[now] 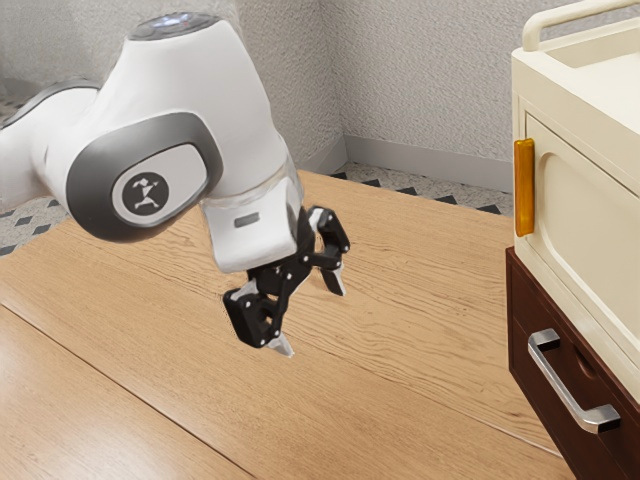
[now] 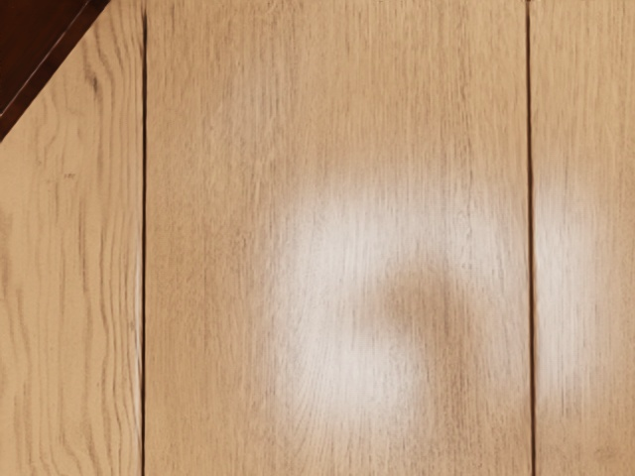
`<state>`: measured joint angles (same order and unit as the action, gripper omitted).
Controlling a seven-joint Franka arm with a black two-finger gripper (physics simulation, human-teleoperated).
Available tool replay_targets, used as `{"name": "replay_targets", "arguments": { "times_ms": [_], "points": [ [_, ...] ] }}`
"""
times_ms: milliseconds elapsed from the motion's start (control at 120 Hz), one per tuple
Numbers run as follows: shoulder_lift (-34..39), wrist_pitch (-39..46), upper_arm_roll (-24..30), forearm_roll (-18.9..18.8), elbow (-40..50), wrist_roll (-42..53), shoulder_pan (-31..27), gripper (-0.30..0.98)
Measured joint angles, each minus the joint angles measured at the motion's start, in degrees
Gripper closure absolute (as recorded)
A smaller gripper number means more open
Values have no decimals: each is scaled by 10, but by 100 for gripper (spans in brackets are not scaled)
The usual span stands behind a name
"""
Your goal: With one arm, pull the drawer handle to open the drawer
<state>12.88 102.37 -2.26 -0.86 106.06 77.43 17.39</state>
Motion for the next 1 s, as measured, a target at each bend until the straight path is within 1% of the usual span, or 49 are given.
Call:
{"name": "replay_targets", "arguments": {
  "times_ms": [192, 342, 467, 517, 658, 742, 858, 1000],
  "points": [
    [-5, 64, 29, 8, 14, 56, 8, 0],
    [-7, 88, 74, 28, 14, 113, 3, 0],
    [-11, 99, 85, 41, 13, 152, 3, 1],
    [-16, 105, 86, 45, 13, 166, 4, 6],
    [-30, 132, 99, 52, 8, 197, 5, 33],
    [-38, 145, 102, 55, 4, 210, 5, 44],
    [-56, 162, 102, 63, -2, 226, 4, 54],
    [-79, 179, 103, 70, -26, 242, 6, 59]
  ]
}}
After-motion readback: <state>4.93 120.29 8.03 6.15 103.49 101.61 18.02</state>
